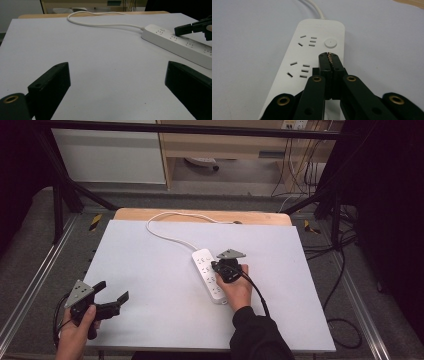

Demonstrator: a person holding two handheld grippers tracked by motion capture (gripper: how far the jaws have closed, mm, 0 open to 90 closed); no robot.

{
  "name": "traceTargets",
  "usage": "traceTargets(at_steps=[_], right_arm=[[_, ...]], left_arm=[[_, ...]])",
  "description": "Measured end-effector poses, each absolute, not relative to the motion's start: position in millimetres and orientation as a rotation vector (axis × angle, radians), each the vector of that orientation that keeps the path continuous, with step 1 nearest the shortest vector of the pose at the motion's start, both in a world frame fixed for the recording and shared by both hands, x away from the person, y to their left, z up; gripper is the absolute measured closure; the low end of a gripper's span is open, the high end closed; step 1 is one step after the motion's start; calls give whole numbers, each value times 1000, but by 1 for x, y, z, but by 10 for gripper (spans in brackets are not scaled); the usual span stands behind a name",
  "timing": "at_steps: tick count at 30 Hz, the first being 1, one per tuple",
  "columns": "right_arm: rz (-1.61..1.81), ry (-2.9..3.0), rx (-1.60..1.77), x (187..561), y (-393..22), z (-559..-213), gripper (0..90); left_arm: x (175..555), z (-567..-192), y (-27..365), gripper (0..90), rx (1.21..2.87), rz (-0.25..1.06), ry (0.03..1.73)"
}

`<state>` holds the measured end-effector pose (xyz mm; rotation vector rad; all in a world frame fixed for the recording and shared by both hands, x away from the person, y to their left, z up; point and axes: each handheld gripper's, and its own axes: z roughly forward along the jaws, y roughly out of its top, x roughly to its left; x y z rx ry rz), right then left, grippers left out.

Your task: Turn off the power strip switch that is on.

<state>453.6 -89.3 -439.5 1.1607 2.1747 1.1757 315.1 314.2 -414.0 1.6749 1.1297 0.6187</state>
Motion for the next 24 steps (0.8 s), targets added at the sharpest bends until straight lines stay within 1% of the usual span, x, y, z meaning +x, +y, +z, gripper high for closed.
traceTargets(at_steps=[24], right_arm=[[1154,2178,1142,453,-88,-439,900]], left_arm=[[315,-414,314,62,1676,619,1133]])
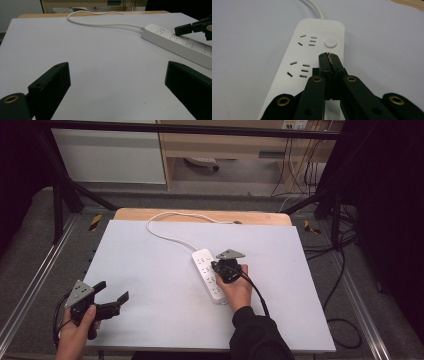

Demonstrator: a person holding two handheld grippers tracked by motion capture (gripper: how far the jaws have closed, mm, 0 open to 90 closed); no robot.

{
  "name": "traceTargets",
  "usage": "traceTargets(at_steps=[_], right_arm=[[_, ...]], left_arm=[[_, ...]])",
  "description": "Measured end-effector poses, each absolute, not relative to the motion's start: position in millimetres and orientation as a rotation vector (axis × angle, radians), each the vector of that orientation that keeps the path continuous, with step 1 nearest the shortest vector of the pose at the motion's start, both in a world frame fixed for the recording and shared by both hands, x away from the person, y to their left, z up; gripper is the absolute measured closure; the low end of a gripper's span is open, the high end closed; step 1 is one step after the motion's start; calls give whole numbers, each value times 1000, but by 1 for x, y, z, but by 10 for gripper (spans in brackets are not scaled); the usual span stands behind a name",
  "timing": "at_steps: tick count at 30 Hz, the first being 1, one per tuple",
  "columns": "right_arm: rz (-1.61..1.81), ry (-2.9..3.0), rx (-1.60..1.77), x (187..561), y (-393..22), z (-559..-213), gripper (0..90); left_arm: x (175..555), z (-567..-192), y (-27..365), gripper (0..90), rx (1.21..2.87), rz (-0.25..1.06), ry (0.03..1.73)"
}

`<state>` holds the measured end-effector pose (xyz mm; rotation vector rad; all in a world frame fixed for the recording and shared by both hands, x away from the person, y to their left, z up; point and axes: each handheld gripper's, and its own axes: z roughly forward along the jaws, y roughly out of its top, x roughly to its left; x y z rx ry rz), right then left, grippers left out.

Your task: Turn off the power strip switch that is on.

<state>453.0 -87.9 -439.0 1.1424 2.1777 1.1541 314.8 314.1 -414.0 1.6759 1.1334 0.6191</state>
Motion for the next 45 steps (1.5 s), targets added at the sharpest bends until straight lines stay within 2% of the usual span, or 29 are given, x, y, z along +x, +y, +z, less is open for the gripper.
traceTargets(at_steps=[45], right_arm=[[1167,2186,1188,455,-89,-438,900]], left_arm=[[317,-416,315,64,1686,614,1143]])
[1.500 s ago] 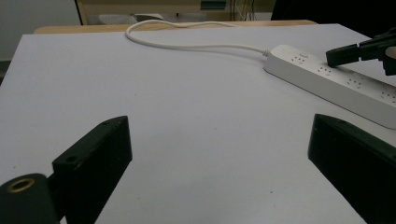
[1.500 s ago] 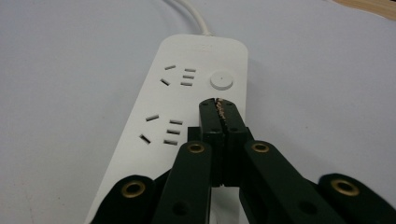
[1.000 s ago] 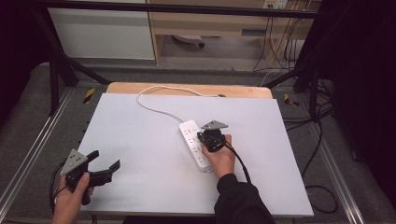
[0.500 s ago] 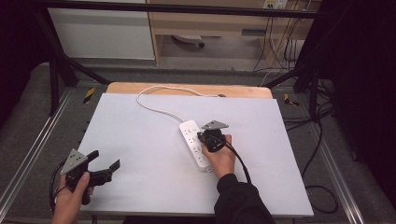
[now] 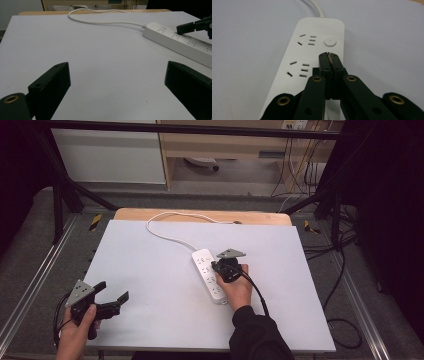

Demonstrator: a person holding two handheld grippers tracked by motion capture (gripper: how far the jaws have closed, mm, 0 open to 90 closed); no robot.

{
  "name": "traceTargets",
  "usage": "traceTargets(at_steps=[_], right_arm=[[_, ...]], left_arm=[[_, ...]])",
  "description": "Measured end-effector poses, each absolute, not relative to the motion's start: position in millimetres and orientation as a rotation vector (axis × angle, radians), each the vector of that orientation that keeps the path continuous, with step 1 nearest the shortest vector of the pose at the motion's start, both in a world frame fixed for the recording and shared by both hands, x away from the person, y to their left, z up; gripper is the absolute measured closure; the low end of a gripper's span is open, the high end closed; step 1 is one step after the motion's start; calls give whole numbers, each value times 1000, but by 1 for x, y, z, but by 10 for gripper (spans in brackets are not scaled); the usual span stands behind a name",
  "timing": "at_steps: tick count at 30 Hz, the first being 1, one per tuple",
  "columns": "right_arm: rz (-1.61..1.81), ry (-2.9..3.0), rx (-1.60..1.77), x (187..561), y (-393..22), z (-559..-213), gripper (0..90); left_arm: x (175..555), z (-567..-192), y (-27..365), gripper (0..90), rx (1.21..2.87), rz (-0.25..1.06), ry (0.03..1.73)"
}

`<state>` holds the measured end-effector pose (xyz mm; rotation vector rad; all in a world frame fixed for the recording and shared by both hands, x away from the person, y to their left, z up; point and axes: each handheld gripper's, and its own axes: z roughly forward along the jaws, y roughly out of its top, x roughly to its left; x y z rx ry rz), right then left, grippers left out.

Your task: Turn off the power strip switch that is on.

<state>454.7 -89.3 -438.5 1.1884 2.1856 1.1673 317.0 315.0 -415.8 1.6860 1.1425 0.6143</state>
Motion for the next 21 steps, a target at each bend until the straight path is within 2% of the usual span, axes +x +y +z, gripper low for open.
traceTargets(at_steps=[21], right_arm=[[1285,2120,1182,448,-94,-436,900]], left_arm=[[317,-415,315,64,1684,614,1137]])
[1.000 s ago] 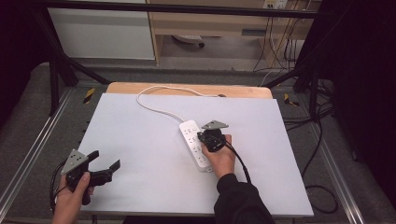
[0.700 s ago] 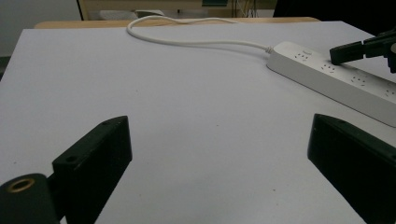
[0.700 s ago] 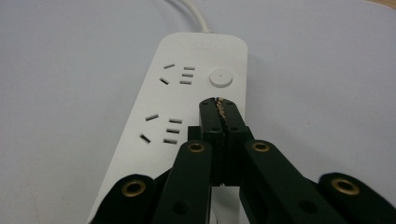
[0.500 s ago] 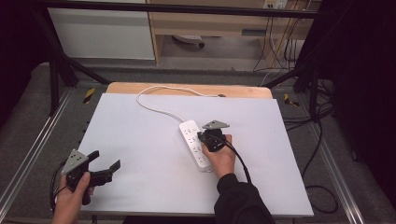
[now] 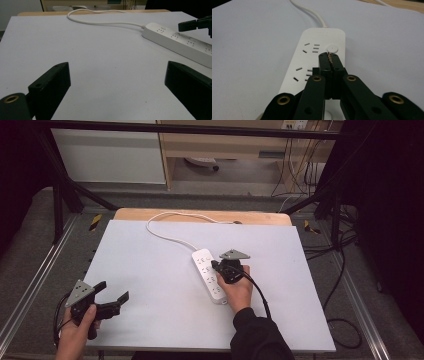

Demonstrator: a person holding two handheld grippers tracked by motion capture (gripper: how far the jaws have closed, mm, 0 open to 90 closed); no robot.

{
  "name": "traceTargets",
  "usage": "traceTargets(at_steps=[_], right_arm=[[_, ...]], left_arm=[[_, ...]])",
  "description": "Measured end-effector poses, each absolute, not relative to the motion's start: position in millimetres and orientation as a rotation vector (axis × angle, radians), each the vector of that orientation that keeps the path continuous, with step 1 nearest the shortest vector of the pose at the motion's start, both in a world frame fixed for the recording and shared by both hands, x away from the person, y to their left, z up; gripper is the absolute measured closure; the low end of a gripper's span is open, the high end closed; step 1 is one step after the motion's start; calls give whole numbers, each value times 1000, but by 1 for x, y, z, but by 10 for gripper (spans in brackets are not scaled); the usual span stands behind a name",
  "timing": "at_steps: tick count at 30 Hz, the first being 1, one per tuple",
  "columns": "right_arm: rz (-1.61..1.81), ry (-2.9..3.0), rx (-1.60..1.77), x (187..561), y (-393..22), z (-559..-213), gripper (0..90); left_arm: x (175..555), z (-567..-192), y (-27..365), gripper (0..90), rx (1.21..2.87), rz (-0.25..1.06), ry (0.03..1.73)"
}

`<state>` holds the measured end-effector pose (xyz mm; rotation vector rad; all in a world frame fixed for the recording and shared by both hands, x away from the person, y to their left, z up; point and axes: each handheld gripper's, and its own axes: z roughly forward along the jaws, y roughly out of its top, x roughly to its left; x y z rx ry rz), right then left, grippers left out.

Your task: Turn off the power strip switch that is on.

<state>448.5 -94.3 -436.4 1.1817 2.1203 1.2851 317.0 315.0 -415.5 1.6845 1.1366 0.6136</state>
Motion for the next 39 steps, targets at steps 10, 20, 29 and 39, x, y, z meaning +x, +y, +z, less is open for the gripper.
traceTargets(at_steps=[10,20,29,39], right_arm=[[1310,2116,1183,447,-94,-426,822],[1352,2014,1206,446,-103,-414,465],[1347,1998,1276,451,-110,-398,243],[1277,2016,1323,451,-119,-388,110]], left_arm=[[317,-416,315,64,1687,612,1137],[317,-416,314,64,1690,610,1137],[317,-416,315,64,1689,614,1139],[317,-416,315,64,1691,615,1138]])
